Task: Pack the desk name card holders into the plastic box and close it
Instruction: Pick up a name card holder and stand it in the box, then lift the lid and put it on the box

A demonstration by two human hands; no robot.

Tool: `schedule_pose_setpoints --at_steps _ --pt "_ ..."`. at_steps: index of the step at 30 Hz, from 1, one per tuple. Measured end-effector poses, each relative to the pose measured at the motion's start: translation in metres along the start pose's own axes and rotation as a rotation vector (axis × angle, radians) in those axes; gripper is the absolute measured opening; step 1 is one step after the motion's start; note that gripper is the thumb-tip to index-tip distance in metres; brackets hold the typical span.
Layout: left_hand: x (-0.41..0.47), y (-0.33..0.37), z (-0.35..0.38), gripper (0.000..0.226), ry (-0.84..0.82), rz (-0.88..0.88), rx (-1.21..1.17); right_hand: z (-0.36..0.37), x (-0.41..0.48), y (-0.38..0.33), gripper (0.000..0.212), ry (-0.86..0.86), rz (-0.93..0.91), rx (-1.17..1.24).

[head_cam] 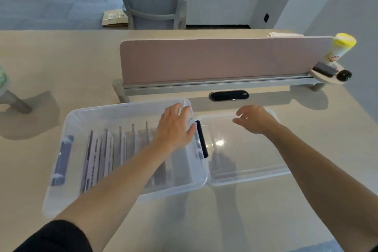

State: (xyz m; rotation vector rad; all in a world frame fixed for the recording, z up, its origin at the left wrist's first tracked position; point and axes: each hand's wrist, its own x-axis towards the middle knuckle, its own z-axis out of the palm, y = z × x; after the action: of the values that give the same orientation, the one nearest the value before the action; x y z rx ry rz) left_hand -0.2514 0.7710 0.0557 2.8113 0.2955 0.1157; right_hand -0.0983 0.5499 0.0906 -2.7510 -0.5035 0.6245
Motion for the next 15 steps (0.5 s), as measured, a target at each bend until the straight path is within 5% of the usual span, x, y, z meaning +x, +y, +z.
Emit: schedule_pose_setpoints --at_steps 6,11,15 --pt "0.091 0.071 0.055 0.071 -0.198 0.048 0.122 0.000 0.079 0.090 0.077 -0.170 -0.069 -0.270" --pt "0.143 0.074 0.096 0.098 -0.530 -0.082 0.311 0.007 0.131 0.125 0.097 -0.224 -0.188 -0.469" --pt "0.162 0.067 0.118 0.123 -0.711 -0.223 0.236 0.016 0.160 0.147 0.118 -0.305 -0.271 -0.536"
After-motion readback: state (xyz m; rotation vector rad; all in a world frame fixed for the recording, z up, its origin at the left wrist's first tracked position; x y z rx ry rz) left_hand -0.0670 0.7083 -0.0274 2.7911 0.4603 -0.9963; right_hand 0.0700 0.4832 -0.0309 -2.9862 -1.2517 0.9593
